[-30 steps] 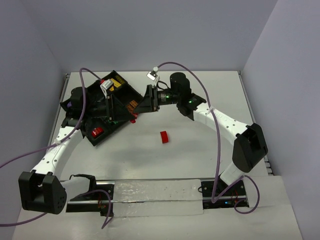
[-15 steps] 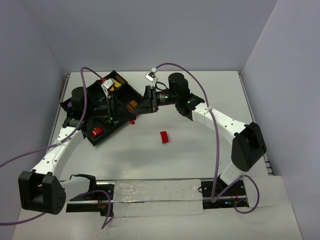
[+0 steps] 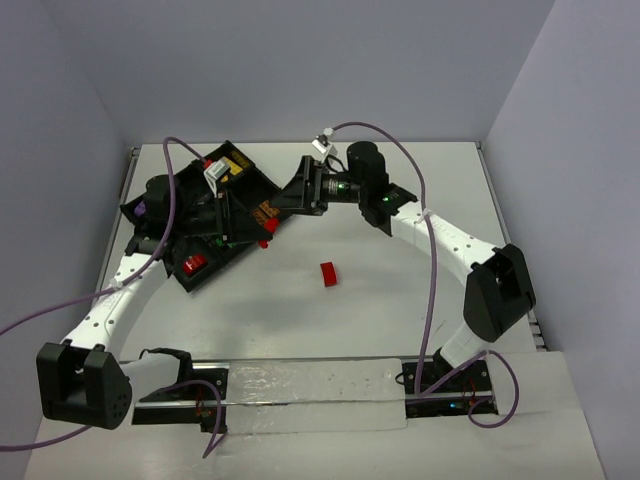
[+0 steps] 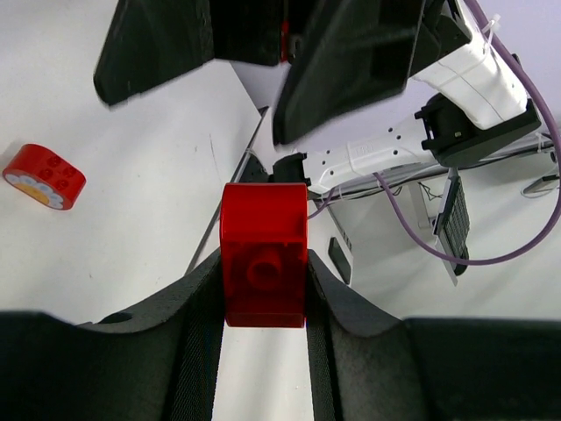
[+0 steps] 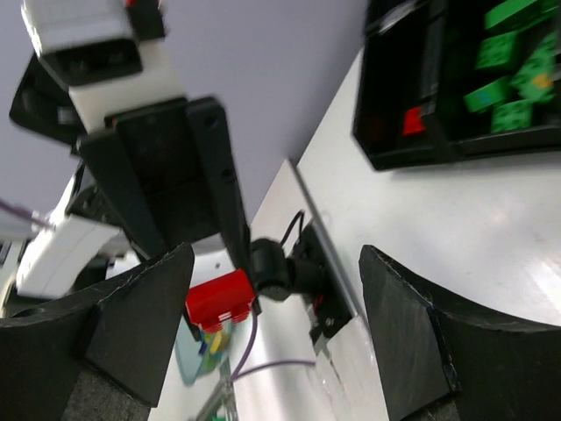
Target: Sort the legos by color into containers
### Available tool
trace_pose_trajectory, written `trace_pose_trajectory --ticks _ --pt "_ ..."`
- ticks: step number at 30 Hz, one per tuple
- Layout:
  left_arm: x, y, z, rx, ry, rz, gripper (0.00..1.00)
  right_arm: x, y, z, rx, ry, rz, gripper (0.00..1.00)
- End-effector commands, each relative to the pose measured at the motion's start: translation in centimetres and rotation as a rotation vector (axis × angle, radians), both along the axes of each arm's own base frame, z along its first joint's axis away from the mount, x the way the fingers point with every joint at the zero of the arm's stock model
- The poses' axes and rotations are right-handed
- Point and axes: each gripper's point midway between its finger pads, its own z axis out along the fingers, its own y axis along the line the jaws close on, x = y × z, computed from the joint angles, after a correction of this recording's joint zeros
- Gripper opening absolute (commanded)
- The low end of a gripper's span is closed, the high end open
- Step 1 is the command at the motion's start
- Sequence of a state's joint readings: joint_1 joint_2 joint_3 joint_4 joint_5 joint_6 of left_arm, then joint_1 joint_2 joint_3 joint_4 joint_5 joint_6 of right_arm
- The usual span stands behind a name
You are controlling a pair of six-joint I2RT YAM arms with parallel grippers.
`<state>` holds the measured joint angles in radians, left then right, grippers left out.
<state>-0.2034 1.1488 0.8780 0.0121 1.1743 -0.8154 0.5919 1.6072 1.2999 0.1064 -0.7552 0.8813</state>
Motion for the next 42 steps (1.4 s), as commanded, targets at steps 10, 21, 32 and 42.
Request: trace_pose_trajectory --ticks 10,21,32,42 --pt "6.5 6.0 -4.1 0.254 0.081 0.395 0.0 3.8 -7.1 -0.3 -0.252 -0.079 -0.421 0.84" --pt "8.9 23.1 -10.5 0.861 0.309 1.308 0.0 3.1 -12.4 -7.7 -0.497 -0.014 -0.546 0.84" --pt "9.6 26.5 -14.2 1.059 0.341 1.407 0.11 2.7 -13.4 -10.2 -0.599 -0.015 -0.531 0.84" --pt "10.9 25.0 -15.5 1.041 0.37 1.324 0.64 1.8 -14.1 -11.0 -0.615 -0.001 -0.539 0.84"
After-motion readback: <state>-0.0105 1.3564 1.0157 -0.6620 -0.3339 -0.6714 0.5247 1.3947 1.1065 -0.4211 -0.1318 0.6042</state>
